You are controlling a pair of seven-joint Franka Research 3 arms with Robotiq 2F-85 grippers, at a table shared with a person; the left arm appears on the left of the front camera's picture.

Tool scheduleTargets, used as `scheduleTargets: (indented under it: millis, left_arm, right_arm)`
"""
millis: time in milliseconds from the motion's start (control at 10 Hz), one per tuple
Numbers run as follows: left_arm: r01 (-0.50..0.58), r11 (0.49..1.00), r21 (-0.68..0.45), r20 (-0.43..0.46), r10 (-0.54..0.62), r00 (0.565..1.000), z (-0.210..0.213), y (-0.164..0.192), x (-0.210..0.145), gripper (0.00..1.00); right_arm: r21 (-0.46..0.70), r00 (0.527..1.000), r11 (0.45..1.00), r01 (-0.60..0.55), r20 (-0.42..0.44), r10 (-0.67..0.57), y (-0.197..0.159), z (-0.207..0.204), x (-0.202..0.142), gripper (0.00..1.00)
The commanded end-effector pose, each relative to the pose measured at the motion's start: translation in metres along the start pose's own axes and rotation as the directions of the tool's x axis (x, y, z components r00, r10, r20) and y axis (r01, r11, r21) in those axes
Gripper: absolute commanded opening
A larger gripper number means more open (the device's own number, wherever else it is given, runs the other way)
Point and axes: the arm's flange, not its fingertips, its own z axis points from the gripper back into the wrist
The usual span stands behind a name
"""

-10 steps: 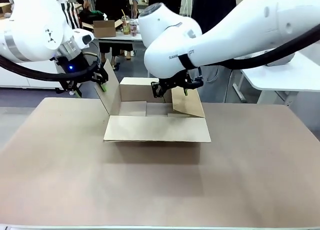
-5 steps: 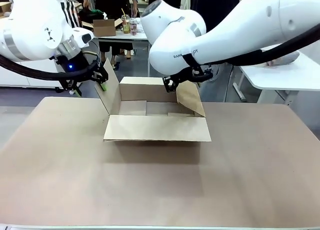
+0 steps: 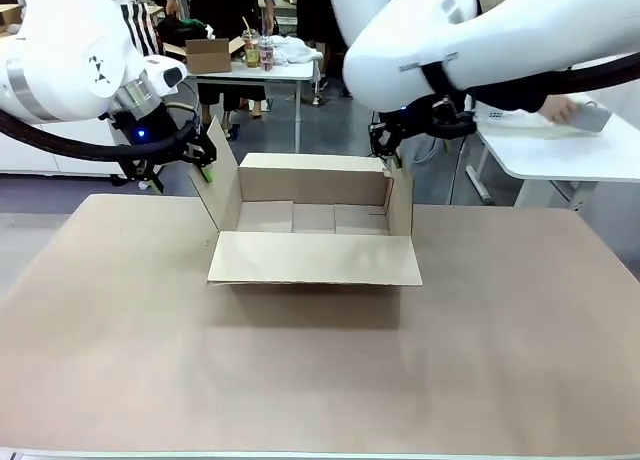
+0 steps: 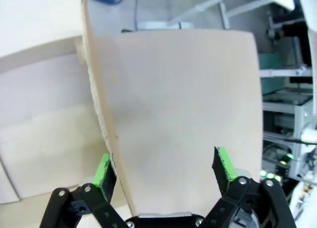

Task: Pack the gift set into the box.
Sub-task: Place both hands on the side flaps of the Package Box and spread them outward.

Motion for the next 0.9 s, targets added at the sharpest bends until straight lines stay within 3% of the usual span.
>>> scheduleTargets:
  millis: [0,100,300,600,800]
  left_arm:
    - [-0.005,1.000,0.016,0.011,0.005,1.000,0.001,-0.001,0.000,1.00]
    - [-0.005,1.000,0.016,0.011,0.005,1.000,0.001,-0.001,0.000,1.00]
    - [-0.005,1.000,0.016,0.011,0.005,1.000,0.001,-0.001,0.000,1.00]
    - [-0.005,1.000,0.016,0.011,0.005,1.000,0.001,-0.001,0.000,1.00]
    - [-0.005,1.000,0.016,0.011,0.005,1.000,0.001,-0.001,0.000,1.00]
  right_arm:
    - [0.204,0.997,0.978,-0.049,-0.054,0.061,-0.004,0.000,-0.028,1.00]
    - [0.000,1.000,1.000,0.000,0.000,0.000,0.000,0.000,0.000,1.00]
    - [0.000,1.000,1.000,0.000,0.000,0.000,0.000,0.000,0.000,1.00]
    - [0.183,0.995,0.983,0.018,-0.096,0.000,-0.027,-0.022,-0.006,1.00]
    - [0.318,0.983,0.941,0.119,-0.173,-0.066,-0.059,-0.056,-0.008,1.00]
